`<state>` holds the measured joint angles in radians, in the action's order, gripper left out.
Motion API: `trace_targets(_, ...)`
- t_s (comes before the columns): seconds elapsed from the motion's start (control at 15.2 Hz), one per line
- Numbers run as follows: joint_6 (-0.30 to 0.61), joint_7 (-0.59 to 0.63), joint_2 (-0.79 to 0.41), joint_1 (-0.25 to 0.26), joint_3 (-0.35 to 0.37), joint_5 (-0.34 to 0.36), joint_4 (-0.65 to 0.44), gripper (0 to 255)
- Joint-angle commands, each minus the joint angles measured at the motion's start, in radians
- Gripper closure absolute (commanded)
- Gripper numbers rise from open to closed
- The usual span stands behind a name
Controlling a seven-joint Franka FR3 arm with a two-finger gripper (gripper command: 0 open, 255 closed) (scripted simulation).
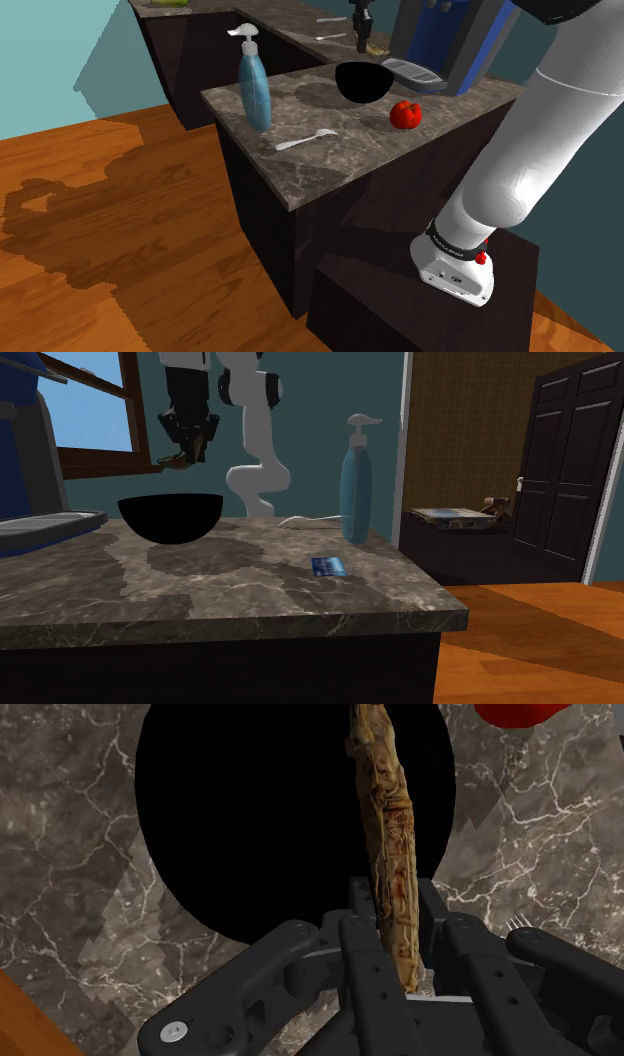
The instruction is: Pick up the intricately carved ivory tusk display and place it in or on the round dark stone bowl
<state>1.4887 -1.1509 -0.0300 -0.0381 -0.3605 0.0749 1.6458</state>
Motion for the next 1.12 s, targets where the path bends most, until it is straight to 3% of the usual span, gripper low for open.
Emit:
trace_targets(0.0,-0.012,-0.057,-0.062,-0.028,-0.025,-0.013,-0.074,255)
trace_targets(1.06,0.184,-0.046,-0.061,-0.030,-0.025,-0.012,0.123,255)
